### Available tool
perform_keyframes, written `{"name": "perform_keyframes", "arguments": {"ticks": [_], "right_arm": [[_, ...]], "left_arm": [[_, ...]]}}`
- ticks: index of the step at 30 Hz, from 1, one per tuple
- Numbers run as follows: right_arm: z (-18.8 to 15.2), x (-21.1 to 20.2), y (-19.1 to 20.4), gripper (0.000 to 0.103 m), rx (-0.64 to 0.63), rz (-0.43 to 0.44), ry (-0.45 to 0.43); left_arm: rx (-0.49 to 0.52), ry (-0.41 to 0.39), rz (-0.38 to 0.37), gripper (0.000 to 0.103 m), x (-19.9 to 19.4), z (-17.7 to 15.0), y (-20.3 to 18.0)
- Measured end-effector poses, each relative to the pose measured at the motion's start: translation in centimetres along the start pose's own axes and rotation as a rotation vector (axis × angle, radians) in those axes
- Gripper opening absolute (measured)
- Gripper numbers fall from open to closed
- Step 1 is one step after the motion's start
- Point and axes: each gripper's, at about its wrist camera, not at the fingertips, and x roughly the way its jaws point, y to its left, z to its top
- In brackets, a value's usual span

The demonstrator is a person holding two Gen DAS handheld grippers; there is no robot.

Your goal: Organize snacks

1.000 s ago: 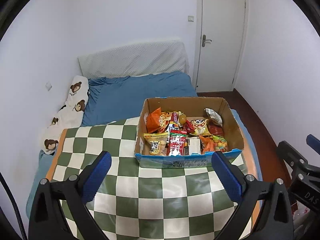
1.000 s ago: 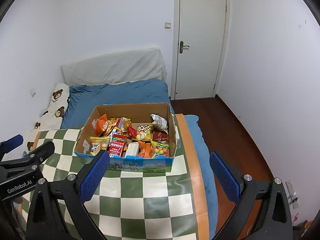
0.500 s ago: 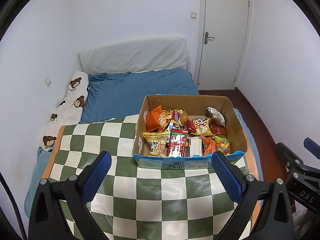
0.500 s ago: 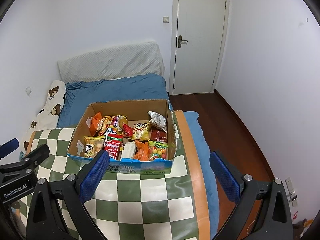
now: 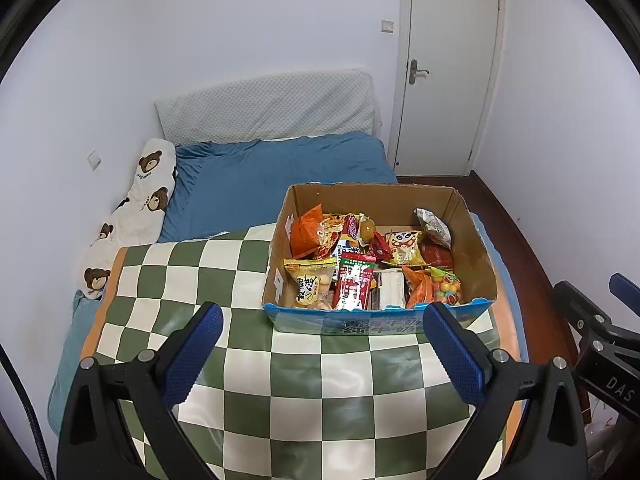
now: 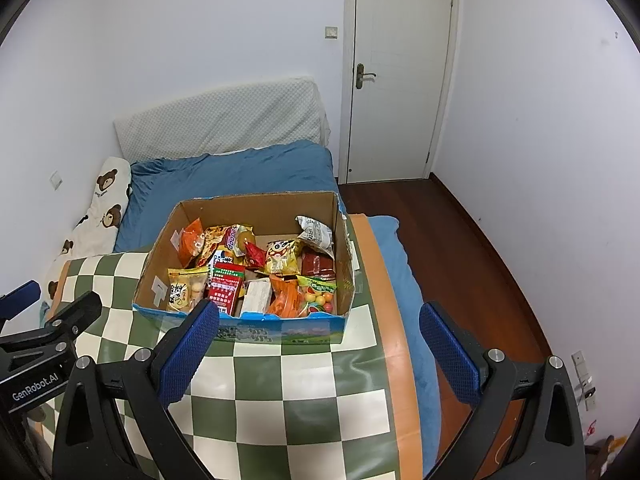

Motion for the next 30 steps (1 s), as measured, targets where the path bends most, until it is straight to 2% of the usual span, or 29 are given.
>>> {"name": "perform_keyframes", "arguments": {"ticks": [30], "right_arm": [[-0.6, -0.9, -0.4, 0.102, 0.008, -0.012, -0.013]], "left_arm": [[0.003, -0.020, -0.001, 0.103, -1.5, 0.2, -0.1]]}}
